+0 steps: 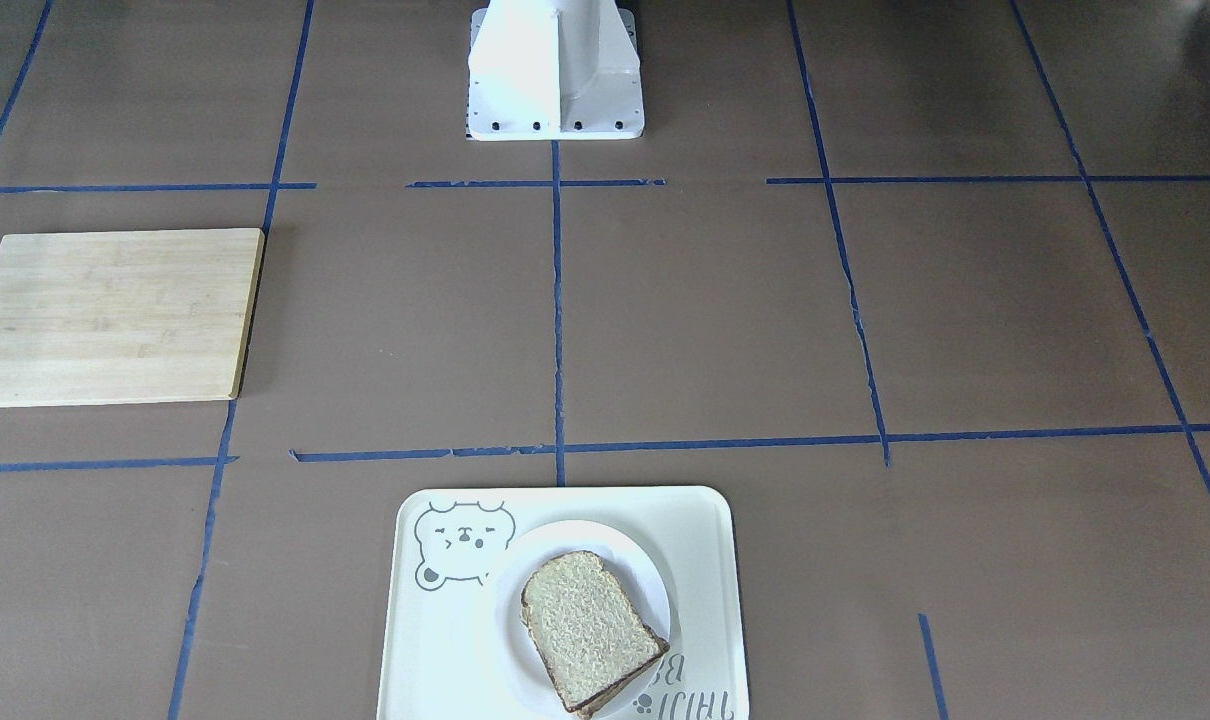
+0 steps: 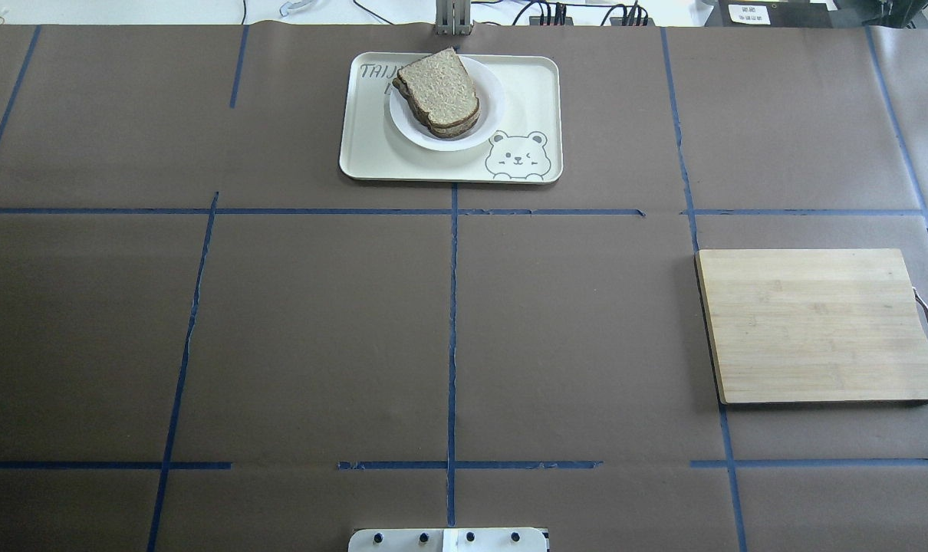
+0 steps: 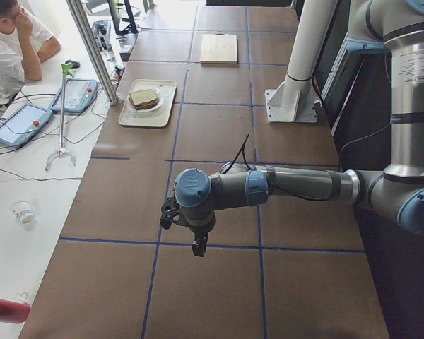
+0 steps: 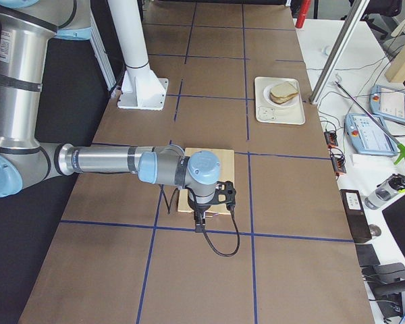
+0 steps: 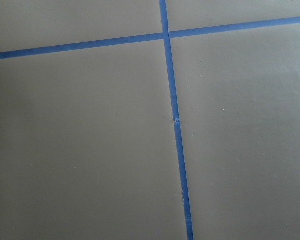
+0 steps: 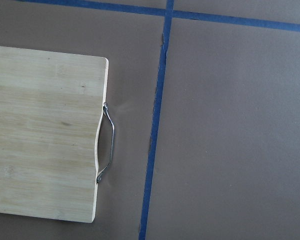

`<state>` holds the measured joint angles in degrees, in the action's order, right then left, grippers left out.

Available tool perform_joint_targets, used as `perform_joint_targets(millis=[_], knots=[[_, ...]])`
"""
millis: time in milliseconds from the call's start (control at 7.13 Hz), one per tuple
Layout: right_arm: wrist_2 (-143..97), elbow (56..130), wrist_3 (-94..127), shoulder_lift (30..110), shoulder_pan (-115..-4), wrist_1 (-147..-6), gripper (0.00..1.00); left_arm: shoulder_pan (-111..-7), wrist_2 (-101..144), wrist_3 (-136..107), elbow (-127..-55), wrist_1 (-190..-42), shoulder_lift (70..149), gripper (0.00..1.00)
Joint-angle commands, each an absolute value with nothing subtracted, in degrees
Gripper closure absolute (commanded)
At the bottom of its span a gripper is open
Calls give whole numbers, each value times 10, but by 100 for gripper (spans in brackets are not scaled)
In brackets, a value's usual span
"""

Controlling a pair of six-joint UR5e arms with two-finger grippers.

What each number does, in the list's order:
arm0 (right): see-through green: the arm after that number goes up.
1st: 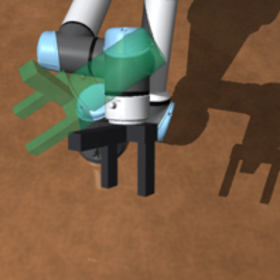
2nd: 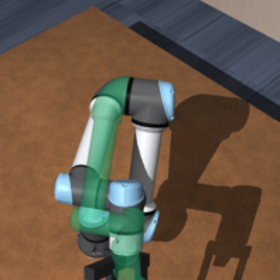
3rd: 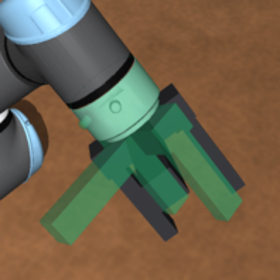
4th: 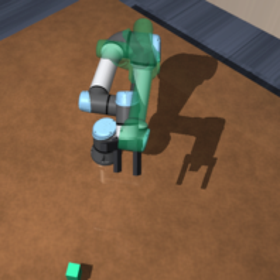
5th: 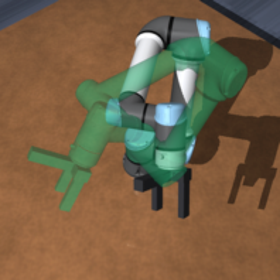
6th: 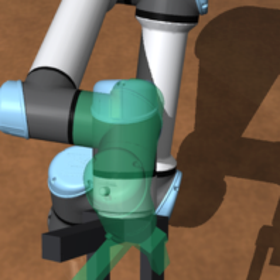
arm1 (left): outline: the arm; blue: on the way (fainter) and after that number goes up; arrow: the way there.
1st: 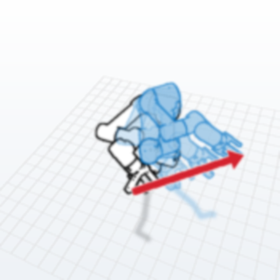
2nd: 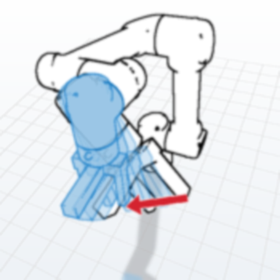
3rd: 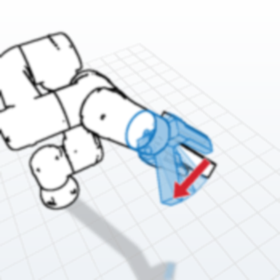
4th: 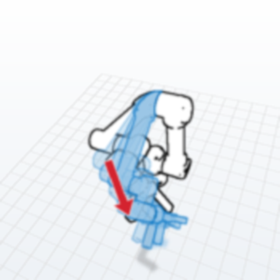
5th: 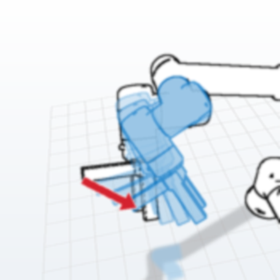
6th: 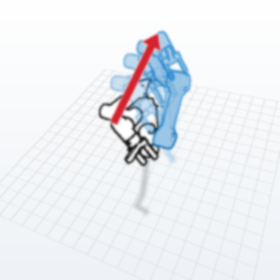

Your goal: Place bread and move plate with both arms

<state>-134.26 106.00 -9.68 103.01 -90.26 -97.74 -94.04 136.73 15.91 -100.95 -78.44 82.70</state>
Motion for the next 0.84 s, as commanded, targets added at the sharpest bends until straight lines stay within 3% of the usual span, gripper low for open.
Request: perform_joint_targets(millis=[0,701], knots=[[-1342,1059,-98,1030,-903,-977,0,-940,1366,159,-1007,-784,827,0],[-1342,1061,-98,1030,-903,-977,0,-940,1368,117,-1003,-786,828,0]])
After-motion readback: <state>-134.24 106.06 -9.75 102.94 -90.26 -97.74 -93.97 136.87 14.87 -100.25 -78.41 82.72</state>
